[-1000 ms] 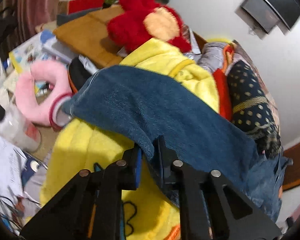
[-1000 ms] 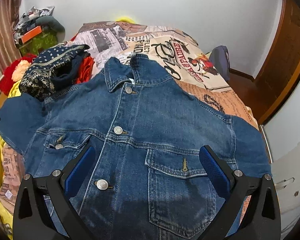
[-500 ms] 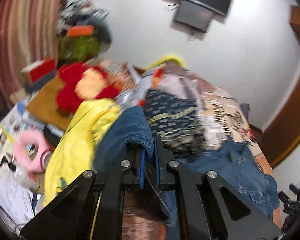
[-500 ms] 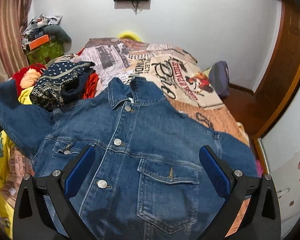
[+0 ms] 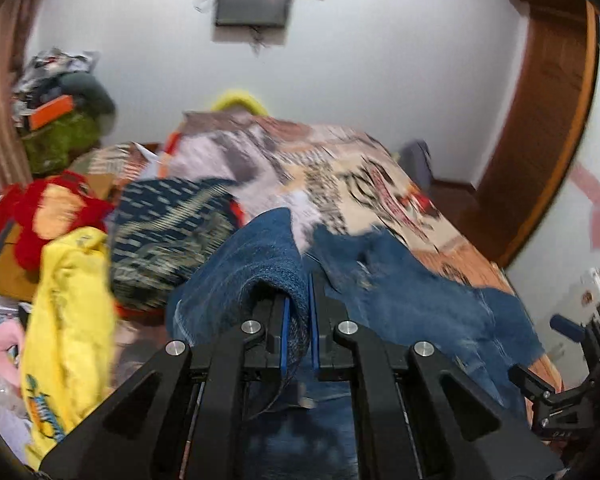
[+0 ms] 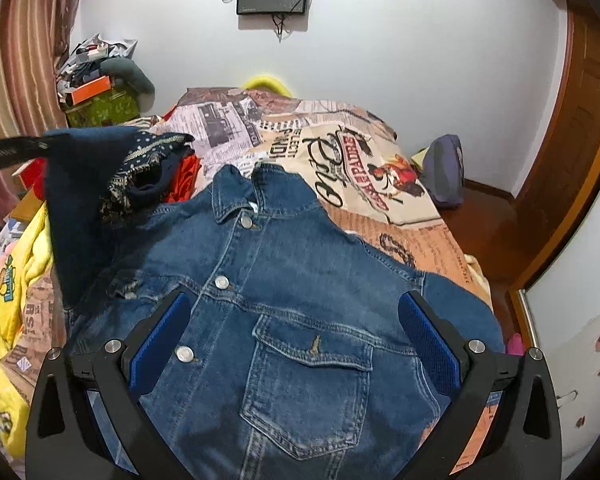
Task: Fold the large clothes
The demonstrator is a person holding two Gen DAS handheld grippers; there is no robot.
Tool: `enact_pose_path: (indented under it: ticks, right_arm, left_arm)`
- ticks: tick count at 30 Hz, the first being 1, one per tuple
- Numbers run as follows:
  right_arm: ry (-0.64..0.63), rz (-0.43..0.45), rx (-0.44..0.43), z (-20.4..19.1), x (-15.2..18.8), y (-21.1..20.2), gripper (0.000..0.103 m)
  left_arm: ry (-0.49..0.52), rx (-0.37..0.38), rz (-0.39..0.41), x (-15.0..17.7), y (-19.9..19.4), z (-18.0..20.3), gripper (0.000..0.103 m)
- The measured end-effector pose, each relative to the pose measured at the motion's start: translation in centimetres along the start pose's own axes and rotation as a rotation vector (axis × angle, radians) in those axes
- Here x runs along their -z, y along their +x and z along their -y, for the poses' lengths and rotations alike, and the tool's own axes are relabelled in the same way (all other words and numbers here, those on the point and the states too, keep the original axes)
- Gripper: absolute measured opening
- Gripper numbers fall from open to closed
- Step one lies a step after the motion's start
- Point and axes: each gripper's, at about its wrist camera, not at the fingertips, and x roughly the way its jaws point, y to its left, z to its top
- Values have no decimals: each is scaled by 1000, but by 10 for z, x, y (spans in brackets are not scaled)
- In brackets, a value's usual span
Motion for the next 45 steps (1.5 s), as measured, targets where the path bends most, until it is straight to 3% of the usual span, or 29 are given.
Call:
enact_pose_path:
  ticks: [8,10,12,16,21,25,27,31,34,39,45]
  right_arm:
    - [-22,-55,17,6,15,7,103]
    - [-28,-66,19,7,18,8,103]
    - [-34,-72,24,6,19,9,103]
    - [-42,-72,22,2,20,7,103]
    - [-68,-59,24,-7,15,2,103]
    - [-92,-36,14,-18,6,-1,103]
    - [-108,-28,1,-27,0,0,103]
    - [-174,-21,-18,-53,-12,6,103]
    - [-257,-20,-47,-81,-20,15,103]
    - [-420,-65,-76,-128,-24,44,103]
    - [-670,-190,-62,-179,-13,98,103]
  left_arm:
    - [113,81,-209,54,59,55,8]
    - [152,77,-238,66,63,65,14]
    - [180,66,-260,74,63,71,33]
    - [196,58,-279,81,57,73,53]
    - [136,53,-232,73,34,52,67]
    - [122,-19,-161,66,10,19,74]
    - [122,-71,-138,65,4,4,84]
    - [101,-183,-128,72,-6,-39,85]
    - [55,-224,-149,82,-6,-70,85]
    - [-31,-249,-199,102,-1,-107,85]
    - [-100,-245,-230,121,2,-132,85]
